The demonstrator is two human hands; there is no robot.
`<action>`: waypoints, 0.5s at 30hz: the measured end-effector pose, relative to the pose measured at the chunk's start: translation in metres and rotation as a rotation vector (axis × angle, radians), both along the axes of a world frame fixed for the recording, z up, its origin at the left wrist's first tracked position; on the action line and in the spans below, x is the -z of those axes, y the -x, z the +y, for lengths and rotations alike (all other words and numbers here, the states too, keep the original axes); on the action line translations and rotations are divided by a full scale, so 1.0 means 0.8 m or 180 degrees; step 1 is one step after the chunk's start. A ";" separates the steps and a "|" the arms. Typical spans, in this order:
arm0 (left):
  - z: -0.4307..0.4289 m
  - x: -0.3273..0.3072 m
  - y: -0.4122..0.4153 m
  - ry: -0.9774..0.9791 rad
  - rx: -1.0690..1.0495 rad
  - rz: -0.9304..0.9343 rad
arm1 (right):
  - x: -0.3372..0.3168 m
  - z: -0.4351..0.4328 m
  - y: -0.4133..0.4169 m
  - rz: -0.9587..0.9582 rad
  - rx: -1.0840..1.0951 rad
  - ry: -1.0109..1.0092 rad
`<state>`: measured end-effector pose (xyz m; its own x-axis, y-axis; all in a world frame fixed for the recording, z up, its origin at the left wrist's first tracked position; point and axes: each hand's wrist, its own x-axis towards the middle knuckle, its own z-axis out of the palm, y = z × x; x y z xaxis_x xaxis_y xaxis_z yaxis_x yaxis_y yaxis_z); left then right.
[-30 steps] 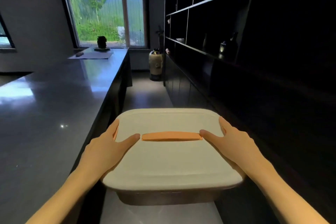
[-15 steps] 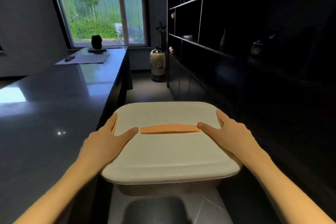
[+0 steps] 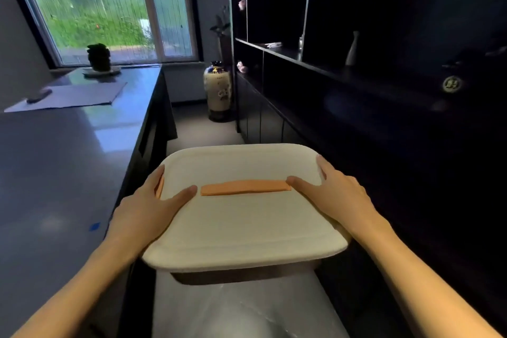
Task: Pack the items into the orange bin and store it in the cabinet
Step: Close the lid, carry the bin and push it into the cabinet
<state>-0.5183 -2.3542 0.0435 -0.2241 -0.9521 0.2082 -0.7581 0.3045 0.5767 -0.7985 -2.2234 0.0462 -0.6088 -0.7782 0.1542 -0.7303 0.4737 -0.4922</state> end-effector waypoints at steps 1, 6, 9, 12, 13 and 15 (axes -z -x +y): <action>-0.027 0.003 0.009 -0.0007 0.0069 0.0038 | 0.002 -0.022 0.008 -0.0001 0.0037 -0.0010; -0.181 0.026 0.063 -0.0114 0.0335 0.0041 | 0.017 -0.140 0.041 -0.0074 0.0290 0.0004; -0.280 0.033 0.094 -0.0130 0.0535 0.0060 | 0.029 -0.218 0.059 -0.0171 0.0504 0.0013; -0.382 0.033 0.126 -0.0112 0.0716 -0.0041 | 0.036 -0.297 0.075 -0.0212 0.0740 0.0038; -0.414 0.033 0.138 -0.0059 0.0786 -0.0058 | 0.037 -0.321 0.081 -0.0215 0.0818 0.0057; -0.473 0.030 0.165 0.0054 0.0961 -0.0123 | 0.039 -0.363 0.094 -0.0238 0.0990 0.0125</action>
<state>-0.6501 -2.7322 0.0192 -0.5044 -0.8377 0.2094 -0.6531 0.5288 0.5420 -0.8736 -2.5137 0.0150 -0.8273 -0.5473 0.1264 -0.5145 0.6481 -0.5615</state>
